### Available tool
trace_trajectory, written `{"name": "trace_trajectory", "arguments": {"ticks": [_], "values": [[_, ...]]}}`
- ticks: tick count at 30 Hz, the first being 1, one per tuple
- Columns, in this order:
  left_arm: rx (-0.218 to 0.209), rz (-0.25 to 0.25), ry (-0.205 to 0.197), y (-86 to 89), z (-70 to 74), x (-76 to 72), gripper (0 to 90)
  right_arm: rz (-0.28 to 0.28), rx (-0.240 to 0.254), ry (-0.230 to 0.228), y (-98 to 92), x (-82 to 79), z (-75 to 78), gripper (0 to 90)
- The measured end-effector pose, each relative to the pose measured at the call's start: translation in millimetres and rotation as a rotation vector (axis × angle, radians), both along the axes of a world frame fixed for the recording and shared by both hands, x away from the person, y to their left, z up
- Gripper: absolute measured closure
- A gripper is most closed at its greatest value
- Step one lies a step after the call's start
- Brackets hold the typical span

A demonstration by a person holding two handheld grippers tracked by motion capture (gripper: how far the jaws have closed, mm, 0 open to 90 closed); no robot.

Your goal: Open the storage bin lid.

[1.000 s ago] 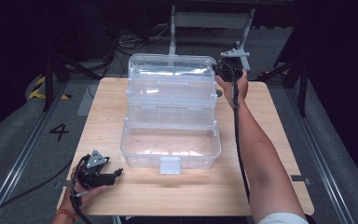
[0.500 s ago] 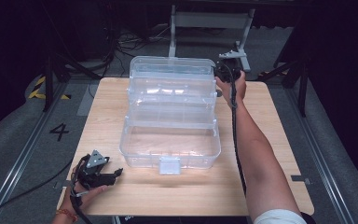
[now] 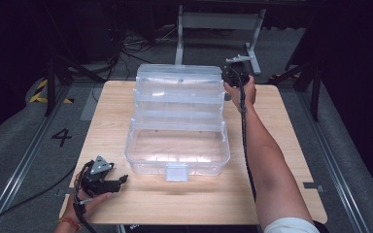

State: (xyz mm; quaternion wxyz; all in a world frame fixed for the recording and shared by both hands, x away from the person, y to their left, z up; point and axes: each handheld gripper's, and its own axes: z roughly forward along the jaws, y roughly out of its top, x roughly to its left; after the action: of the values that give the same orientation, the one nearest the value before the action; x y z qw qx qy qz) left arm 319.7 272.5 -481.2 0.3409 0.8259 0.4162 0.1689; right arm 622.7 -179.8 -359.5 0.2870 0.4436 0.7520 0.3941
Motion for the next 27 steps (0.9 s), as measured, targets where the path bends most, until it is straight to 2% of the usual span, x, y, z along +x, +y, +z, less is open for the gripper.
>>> {"name": "trace_trajectory", "arguments": {"ticks": [2, 4, 6, 15, 18, 27], "values": [[-0.002, 0.0, 0.0, -0.3, -0.2, 0.1, 27.7, 0.005, -0.001, 0.01, -0.8, -0.1, -2.1, 85.8], [-0.005, 0.003, 0.0, -0.5, -0.4, 0.2, 27.7, 0.005, -0.023, 0.026, -1.0, 0.0, -4.2, 85.4], [-0.004, 0.003, 0.0, -0.5, -0.3, 0.2, 27.7, 0.006, -0.006, 0.027, -3.0, -0.7, -4.0, 84.8], [-0.003, 0.003, 0.002, -0.5, -0.1, 0.2, 27.7, 0.01, -0.002, 0.032, -9.2, -6.1, -3.1, 82.2], [-0.003, 0.002, 0.001, -0.4, -0.2, 0.2, 27.7, 0.034, -0.028, 0.021, -11.8, -9.5, 0.2, 81.6], [-0.004, 0.005, 0.0, -0.6, -0.3, 0.1, 27.7, 0.076, -0.046, 0.0, -14.8, -21.3, 10.5, 78.8]]}}
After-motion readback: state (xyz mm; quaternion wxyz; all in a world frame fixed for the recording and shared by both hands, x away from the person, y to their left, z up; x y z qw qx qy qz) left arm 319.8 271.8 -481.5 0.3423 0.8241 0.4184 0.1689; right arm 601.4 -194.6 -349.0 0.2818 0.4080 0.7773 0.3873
